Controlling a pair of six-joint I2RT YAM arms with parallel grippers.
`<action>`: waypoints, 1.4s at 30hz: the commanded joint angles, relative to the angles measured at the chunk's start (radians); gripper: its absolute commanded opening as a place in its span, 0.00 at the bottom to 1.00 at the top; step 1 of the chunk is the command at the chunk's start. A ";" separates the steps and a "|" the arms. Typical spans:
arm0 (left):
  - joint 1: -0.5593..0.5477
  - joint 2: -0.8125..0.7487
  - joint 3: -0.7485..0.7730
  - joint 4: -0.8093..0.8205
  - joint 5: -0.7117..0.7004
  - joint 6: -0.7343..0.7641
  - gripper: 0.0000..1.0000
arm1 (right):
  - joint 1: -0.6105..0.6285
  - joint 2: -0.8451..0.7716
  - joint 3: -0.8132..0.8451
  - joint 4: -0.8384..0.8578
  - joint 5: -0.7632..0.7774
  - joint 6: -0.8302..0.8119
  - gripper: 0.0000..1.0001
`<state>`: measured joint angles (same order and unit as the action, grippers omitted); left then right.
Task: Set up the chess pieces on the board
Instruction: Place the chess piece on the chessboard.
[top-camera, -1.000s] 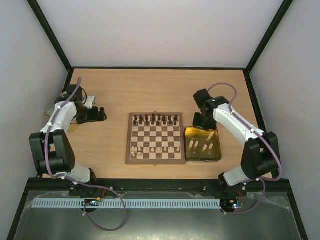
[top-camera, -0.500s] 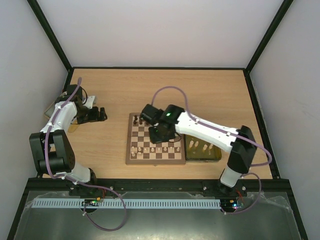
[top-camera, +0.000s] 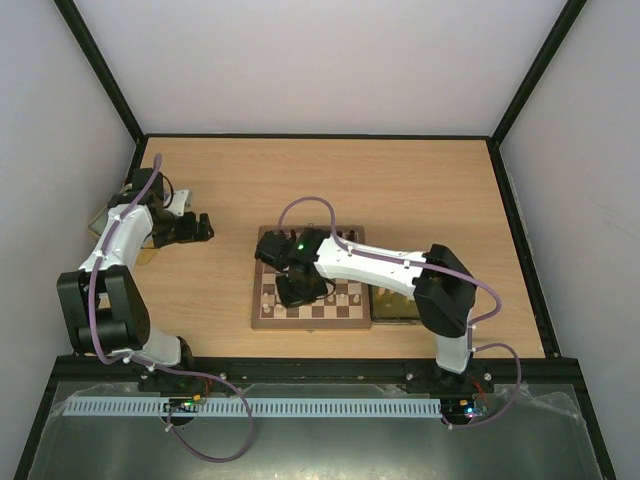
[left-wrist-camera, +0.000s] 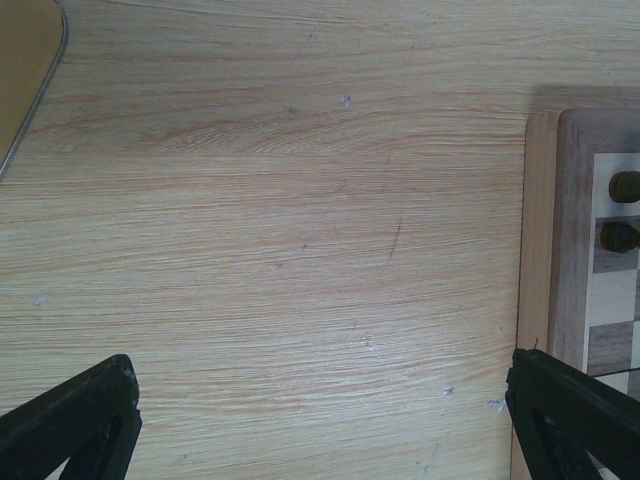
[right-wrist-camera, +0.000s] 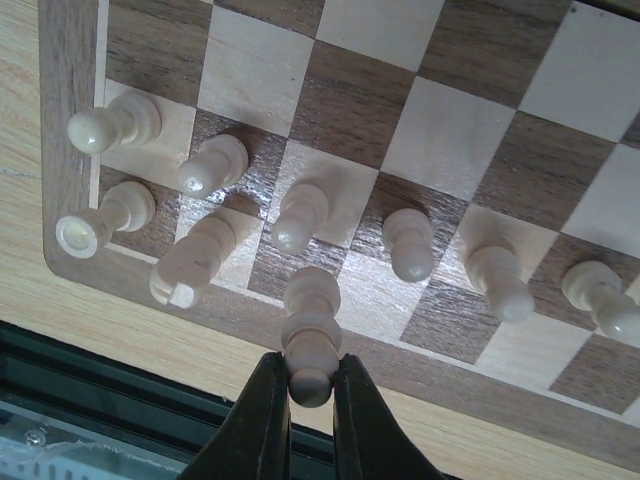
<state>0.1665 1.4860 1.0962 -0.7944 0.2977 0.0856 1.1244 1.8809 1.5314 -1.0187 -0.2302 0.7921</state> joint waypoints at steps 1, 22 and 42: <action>-0.004 -0.022 -0.009 -0.002 0.001 -0.002 1.00 | 0.004 0.024 -0.009 0.024 -0.016 -0.011 0.02; -0.004 -0.015 -0.008 -0.001 0.006 -0.003 0.99 | 0.005 0.068 -0.013 0.036 -0.047 -0.030 0.08; -0.005 -0.028 -0.016 0.003 0.003 -0.001 1.00 | 0.011 0.070 -0.010 0.037 -0.058 -0.031 0.14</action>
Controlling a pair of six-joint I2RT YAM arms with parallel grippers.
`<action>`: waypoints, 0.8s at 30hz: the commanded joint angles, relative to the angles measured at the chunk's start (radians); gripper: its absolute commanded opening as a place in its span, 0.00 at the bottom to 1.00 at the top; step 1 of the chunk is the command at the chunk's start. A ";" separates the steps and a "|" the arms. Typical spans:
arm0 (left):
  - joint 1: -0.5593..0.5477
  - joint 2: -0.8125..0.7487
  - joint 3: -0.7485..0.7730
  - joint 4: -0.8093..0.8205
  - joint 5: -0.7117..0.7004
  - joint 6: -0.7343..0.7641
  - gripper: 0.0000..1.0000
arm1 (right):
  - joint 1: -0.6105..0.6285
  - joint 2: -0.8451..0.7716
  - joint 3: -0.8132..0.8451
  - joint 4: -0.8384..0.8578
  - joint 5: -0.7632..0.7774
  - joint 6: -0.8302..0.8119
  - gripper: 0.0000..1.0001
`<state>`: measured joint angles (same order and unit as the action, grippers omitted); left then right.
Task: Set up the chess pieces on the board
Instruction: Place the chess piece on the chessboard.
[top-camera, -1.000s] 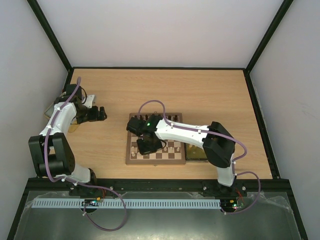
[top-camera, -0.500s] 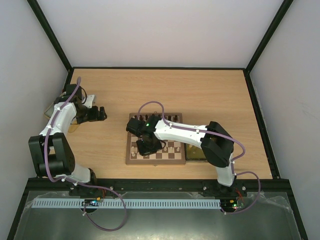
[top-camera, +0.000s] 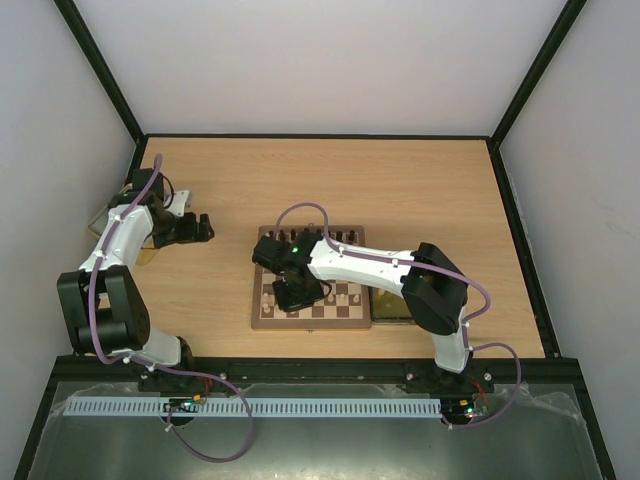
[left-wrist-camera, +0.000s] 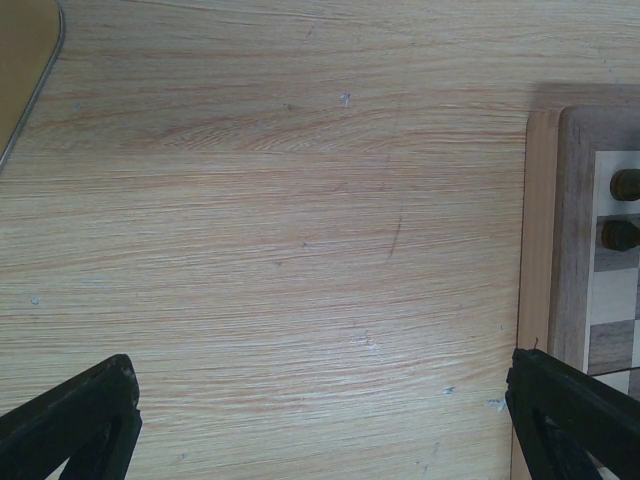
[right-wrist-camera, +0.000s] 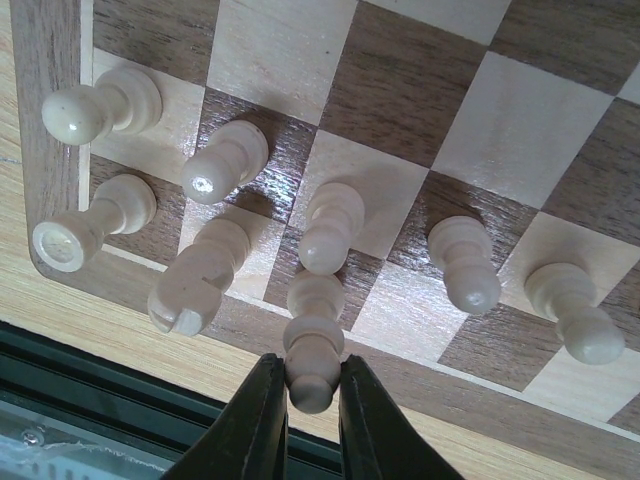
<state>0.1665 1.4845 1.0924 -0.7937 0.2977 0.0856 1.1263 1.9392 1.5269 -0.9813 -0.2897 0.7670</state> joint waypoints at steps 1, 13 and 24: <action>-0.004 -0.028 -0.014 0.002 0.003 -0.002 1.00 | 0.010 0.009 -0.005 0.000 0.001 -0.006 0.15; -0.005 -0.035 -0.018 0.005 0.002 -0.003 1.00 | 0.017 0.001 -0.001 0.001 -0.004 -0.006 0.14; -0.004 -0.045 -0.023 0.007 0.002 -0.004 0.99 | 0.017 0.010 -0.017 0.025 -0.024 -0.009 0.15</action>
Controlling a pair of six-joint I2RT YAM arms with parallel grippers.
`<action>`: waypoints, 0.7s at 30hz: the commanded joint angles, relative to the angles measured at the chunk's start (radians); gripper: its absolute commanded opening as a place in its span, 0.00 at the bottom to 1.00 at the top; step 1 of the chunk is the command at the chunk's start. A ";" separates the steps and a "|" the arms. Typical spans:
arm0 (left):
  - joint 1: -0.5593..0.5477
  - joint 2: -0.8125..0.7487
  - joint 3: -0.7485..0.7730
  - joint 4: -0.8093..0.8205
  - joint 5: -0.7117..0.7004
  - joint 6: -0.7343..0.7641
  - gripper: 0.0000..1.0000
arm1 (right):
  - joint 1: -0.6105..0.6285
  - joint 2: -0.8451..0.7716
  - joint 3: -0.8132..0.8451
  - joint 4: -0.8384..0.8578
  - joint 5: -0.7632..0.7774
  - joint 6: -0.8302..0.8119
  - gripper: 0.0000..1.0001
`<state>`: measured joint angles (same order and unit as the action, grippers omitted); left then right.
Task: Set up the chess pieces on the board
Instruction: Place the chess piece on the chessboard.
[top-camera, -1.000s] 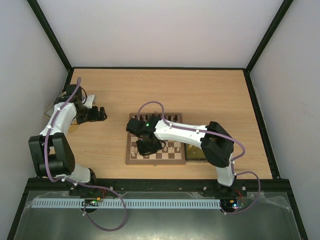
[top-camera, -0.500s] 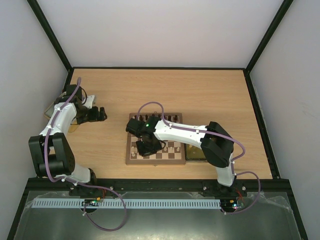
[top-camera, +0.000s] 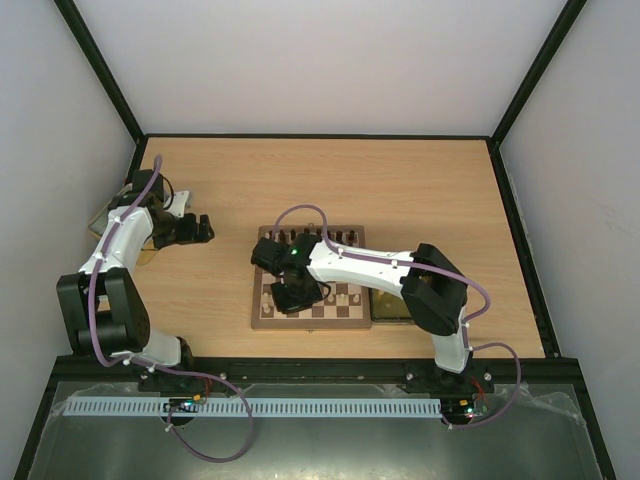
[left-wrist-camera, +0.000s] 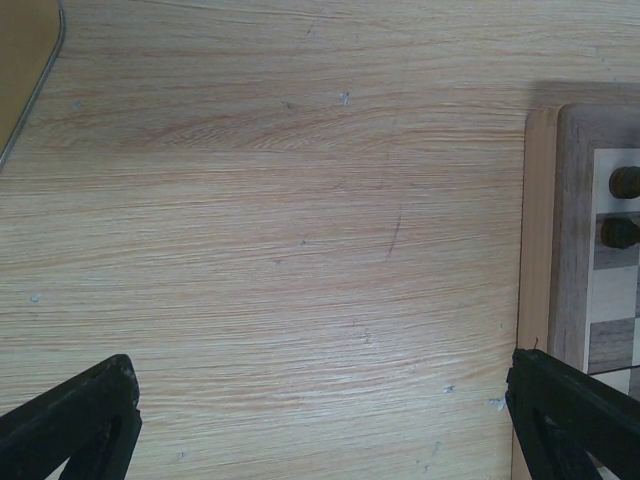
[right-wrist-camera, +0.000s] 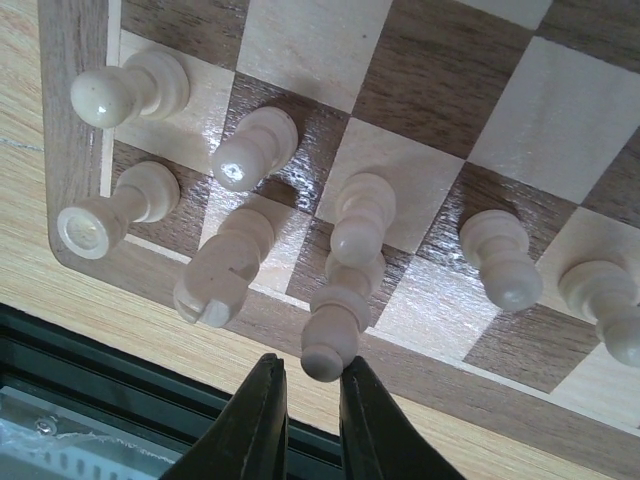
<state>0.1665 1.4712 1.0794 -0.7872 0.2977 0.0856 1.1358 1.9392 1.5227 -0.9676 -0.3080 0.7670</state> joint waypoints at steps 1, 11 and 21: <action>-0.004 -0.032 -0.011 0.000 0.002 -0.004 0.99 | 0.008 0.013 -0.015 0.013 -0.008 -0.010 0.15; -0.002 -0.036 -0.013 0.001 0.000 -0.004 1.00 | 0.008 0.029 -0.019 0.017 -0.010 -0.020 0.14; -0.002 -0.022 -0.010 0.000 0.000 -0.003 1.00 | 0.004 0.024 -0.019 0.007 0.011 -0.021 0.11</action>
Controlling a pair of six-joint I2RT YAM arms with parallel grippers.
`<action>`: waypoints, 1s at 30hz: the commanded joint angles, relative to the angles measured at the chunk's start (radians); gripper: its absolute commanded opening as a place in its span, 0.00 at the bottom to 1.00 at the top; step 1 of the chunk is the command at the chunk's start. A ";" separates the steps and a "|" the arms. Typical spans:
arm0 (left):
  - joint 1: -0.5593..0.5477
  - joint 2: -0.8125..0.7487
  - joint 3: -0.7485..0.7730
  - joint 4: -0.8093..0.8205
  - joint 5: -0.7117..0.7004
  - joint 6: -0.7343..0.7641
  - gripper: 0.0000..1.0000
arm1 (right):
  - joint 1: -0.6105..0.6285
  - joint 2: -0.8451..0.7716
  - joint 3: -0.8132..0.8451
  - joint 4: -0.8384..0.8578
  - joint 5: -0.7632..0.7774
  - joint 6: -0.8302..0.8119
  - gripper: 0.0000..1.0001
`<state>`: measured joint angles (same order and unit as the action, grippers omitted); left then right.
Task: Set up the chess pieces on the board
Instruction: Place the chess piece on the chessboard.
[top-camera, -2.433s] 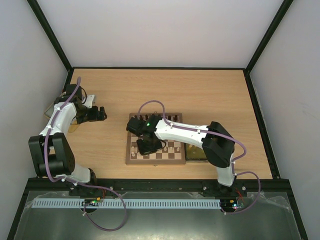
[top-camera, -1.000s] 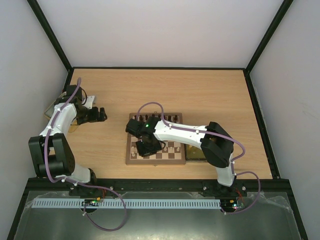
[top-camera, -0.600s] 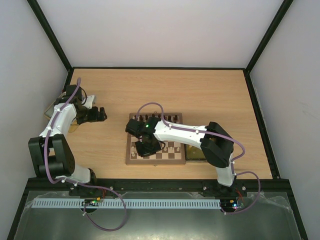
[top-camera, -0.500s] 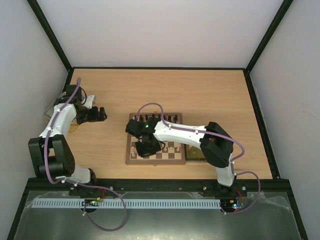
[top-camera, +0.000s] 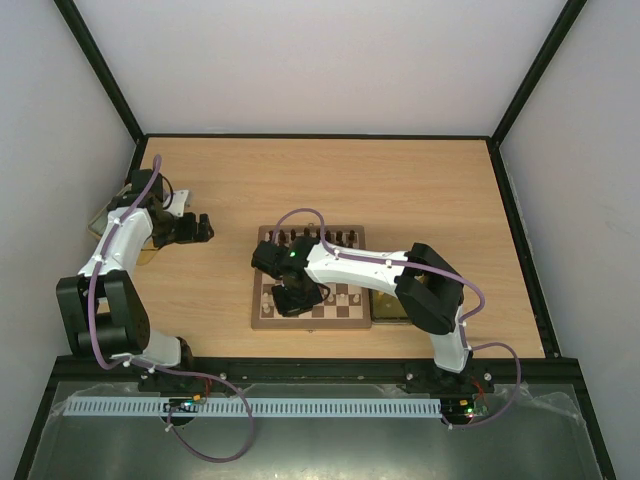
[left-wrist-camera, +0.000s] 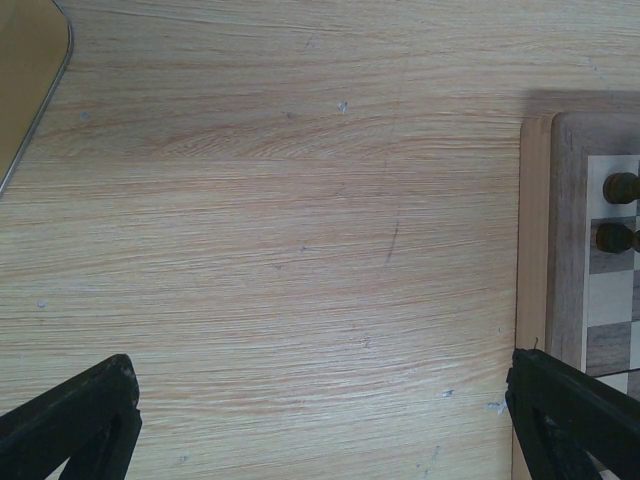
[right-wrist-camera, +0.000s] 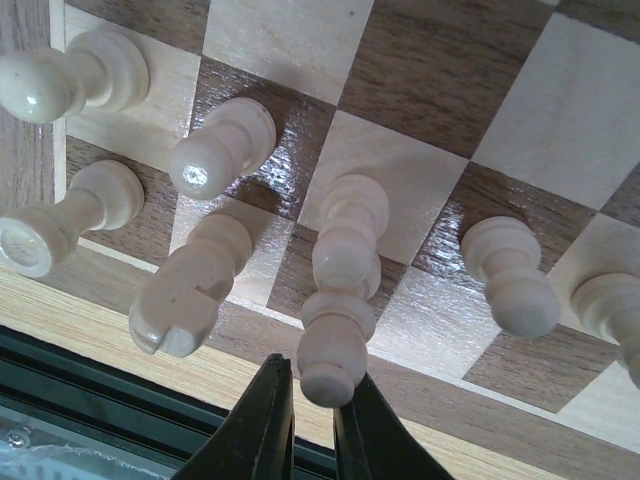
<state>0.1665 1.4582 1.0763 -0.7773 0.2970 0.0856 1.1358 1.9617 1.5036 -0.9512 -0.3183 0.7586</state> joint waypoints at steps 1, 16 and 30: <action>-0.001 -0.009 -0.006 -0.010 0.001 -0.003 0.99 | 0.005 0.003 0.006 -0.014 0.024 -0.014 0.11; -0.002 0.004 -0.003 -0.008 0.004 -0.002 1.00 | 0.000 -0.011 0.054 -0.071 0.039 -0.025 0.17; -0.002 0.003 -0.006 -0.007 0.007 -0.003 0.99 | -0.017 -0.003 0.049 -0.064 0.050 -0.030 0.33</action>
<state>0.1665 1.4605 1.0763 -0.7765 0.2974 0.0856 1.1278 1.9617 1.5326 -0.9897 -0.2890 0.7403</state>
